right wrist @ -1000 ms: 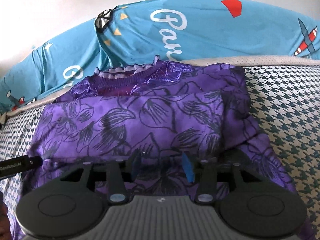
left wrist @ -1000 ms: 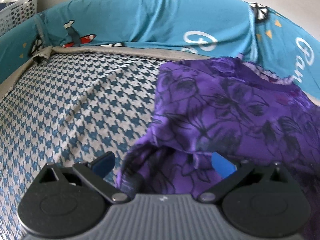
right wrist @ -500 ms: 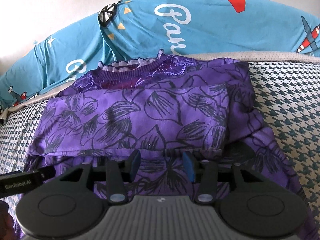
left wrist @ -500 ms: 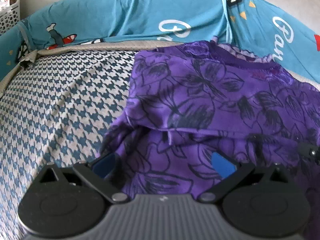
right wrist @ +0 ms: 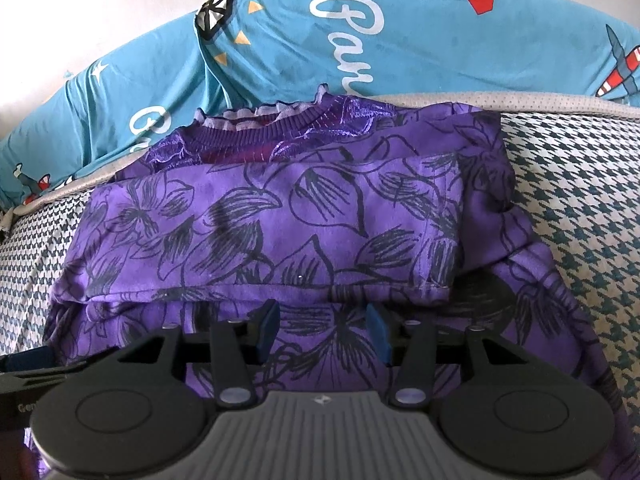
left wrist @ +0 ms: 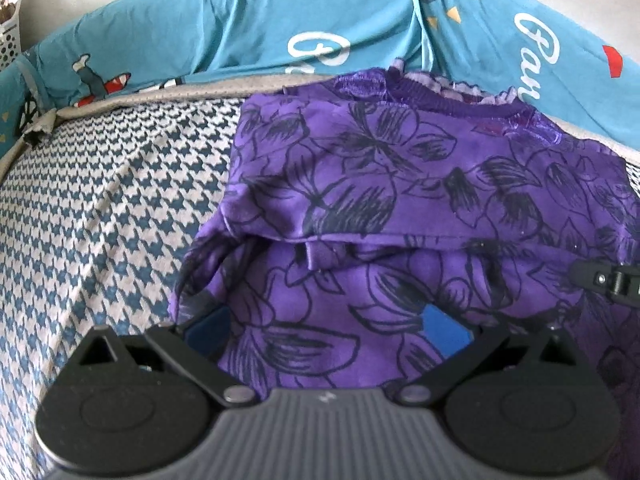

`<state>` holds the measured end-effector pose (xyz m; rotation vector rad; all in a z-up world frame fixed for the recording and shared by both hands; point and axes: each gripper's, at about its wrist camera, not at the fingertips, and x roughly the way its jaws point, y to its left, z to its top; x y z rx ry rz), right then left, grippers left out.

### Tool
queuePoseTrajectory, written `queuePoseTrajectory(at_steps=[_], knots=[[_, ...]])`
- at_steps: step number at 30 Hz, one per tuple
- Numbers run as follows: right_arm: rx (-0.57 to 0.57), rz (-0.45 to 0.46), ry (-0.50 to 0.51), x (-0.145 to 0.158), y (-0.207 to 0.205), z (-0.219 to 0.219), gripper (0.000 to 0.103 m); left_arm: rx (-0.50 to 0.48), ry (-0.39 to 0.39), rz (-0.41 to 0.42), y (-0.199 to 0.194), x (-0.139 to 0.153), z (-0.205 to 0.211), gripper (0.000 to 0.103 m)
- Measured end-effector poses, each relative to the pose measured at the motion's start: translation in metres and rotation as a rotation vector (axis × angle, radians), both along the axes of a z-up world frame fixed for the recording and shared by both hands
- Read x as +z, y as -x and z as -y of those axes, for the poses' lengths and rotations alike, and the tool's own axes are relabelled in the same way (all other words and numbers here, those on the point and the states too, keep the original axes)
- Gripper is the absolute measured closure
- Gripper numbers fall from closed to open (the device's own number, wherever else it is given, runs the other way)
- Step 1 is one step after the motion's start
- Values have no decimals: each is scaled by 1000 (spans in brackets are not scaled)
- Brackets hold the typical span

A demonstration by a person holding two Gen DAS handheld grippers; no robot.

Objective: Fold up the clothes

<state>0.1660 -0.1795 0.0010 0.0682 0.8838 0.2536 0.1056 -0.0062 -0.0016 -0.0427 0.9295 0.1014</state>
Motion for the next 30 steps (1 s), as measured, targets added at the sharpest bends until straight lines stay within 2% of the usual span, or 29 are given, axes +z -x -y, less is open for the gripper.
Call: queuePoseTrajectory(at_steps=[4, 13, 22, 30], knots=[[0, 6, -2, 1, 1, 0, 51, 27, -11, 38, -1, 9, -5, 0], [4, 12, -12, 4, 1, 0, 51, 84, 6, 57, -1, 15, -21, 0], [16, 10, -3, 4, 1, -8, 51, 22, -4, -25, 1, 2, -13, 0], [23, 11, 20, 5, 5, -18, 51, -33, 0, -59, 13, -3, -4, 0]])
